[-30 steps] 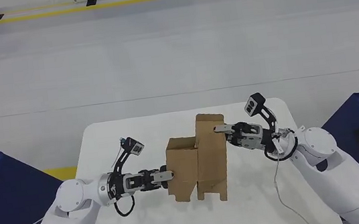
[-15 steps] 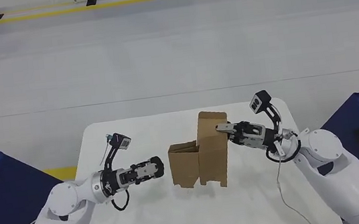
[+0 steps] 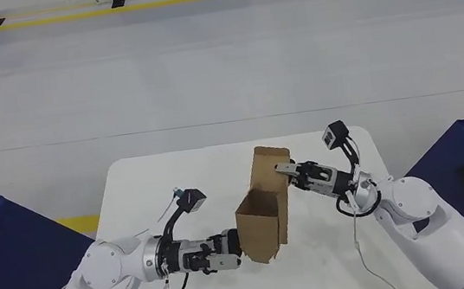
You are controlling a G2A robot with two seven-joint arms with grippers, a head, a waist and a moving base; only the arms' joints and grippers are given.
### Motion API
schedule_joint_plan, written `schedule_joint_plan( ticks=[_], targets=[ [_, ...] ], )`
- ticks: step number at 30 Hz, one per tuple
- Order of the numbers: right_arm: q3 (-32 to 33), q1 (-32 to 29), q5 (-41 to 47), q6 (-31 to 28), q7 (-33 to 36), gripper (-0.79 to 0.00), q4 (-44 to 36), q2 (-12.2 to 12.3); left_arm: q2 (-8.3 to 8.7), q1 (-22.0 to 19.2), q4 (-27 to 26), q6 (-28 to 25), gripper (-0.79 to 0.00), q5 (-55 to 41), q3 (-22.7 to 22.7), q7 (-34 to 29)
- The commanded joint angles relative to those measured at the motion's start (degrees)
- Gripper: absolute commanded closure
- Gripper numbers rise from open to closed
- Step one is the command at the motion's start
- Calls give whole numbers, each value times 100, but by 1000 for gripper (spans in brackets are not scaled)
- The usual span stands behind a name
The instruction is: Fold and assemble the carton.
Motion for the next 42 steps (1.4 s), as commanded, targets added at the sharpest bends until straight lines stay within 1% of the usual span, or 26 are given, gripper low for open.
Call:
schedule_joint_plan(
  ticks=[1,3,7,12,16,19,22,29,36,42],
  targets=[
    [-72,4,-39,43,-10,0,-28,-16,-8,-50,3,91,-785,32,106,-50],
    [-180,28,-85,96,12,0,-44,-35,-22,-124,-37,229,-785,-7,237,-130],
    [-442,75,-215,148,27,0,-60,-81,-47,-267,1,211,-785,-36,360,-124],
    [-625,159,-135,162,76,0,29,-136,-84,-425,177,175,-785,33,543,-56],
    [-524,204,85,167,155,0,185,-149,-103,-555,376,165,-785,-41,588,-54],
    [-456,231,194,219,291,0,248,-150,-102,-589,429,152,-785,-124,555,-74],
    [-523,252,219,296,391,0,223,-166,-111,-628,442,167,-785,-162,597,-76],
    [-685,329,199,317,395,0,296,-221,-168,-803,555,163,-785,-170,831,-37],
    [-467,323,453,323,580,0,441,-218,-157,-788,630,119,-785,-212,736,-8],
    [-605,291,429,382,635,0,365,-251,-224,-929,591,144,-785,-112,1024,107]
  ],
)
